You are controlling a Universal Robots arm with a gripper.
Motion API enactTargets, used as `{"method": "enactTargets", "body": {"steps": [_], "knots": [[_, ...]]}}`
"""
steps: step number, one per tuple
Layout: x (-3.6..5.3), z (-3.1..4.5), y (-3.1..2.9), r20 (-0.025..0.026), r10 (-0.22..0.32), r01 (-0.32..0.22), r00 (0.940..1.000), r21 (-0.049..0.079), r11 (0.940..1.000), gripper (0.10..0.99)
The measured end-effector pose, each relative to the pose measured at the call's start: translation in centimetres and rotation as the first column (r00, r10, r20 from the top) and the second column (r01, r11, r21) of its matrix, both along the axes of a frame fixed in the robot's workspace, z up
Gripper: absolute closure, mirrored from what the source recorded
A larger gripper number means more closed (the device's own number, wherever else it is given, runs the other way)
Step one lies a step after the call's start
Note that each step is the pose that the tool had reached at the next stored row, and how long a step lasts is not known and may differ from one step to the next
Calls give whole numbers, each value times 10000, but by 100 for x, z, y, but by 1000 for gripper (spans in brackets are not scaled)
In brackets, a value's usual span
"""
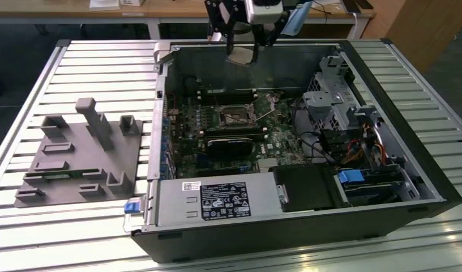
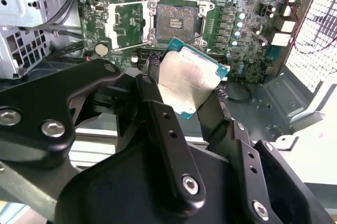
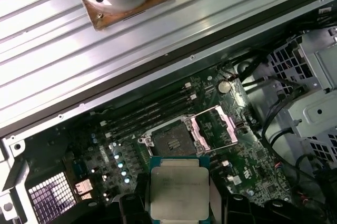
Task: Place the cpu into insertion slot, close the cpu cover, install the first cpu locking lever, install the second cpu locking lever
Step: 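Place the cpu into insertion slot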
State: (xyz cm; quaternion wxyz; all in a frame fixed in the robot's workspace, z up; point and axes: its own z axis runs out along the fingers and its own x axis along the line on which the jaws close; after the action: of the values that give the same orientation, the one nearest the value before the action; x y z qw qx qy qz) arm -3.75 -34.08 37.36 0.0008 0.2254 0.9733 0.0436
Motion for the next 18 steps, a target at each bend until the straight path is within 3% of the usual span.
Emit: {"method": "enactTargets", "body": {"steps": [6, 18], "knots": [[0, -5, 3, -1, -499, 499, 9988, -24, 9987, 549], [0, -16, 7, 3, -1535, 1535, 9881, -58, 9881, 549]]}}
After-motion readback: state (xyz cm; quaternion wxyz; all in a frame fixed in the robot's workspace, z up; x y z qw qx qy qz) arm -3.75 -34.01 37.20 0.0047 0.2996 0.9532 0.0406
